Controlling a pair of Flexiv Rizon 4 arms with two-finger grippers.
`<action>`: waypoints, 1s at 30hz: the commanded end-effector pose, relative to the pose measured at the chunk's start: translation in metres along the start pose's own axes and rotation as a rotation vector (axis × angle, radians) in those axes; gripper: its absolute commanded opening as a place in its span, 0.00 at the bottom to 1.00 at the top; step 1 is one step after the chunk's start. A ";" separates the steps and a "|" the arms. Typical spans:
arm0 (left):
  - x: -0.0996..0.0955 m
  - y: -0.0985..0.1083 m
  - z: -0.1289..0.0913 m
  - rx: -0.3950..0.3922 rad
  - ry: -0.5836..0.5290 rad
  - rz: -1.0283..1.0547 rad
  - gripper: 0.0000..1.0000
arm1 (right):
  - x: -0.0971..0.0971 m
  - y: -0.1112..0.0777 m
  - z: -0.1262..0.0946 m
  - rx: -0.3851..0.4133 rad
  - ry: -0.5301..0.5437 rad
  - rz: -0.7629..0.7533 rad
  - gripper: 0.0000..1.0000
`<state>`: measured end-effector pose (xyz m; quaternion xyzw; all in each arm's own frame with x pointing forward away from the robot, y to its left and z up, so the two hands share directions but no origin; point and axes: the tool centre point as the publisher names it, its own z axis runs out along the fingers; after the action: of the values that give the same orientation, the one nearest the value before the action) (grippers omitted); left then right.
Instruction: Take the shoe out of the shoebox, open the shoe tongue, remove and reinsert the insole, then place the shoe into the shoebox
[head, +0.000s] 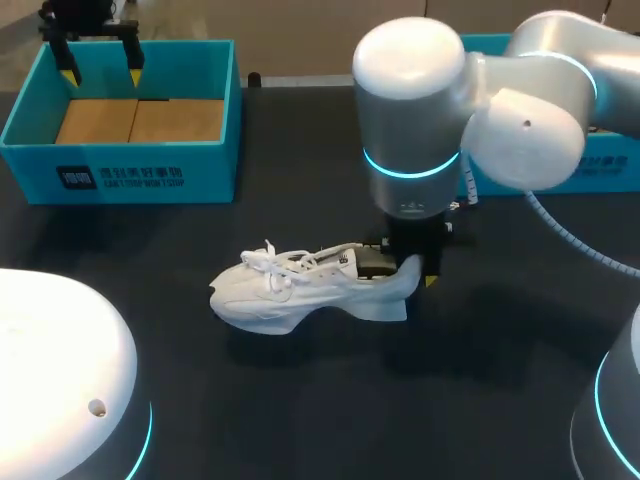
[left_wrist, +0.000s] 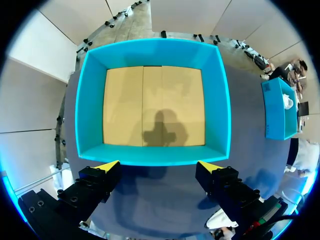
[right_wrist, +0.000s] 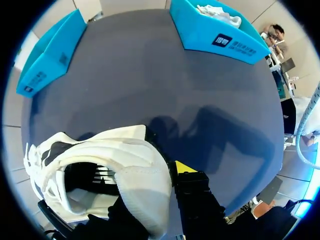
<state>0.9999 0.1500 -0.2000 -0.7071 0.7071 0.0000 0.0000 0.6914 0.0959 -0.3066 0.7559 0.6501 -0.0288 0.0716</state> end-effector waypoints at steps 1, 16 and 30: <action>0.000 0.000 0.000 0.000 0.000 0.000 1.00 | 0.000 0.000 -0.001 0.000 0.004 0.001 0.00; 0.000 0.000 0.000 0.000 0.000 0.000 1.00 | 0.029 -0.014 0.039 0.023 -0.005 -0.055 0.00; 0.000 0.000 0.000 0.000 0.000 0.000 1.00 | 0.032 -0.033 0.056 0.033 0.026 -0.057 0.00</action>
<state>0.9999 0.1500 -0.2000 -0.7071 0.7072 0.0000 0.0001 0.6684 0.1269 -0.3659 0.7390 0.6706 -0.0367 0.0533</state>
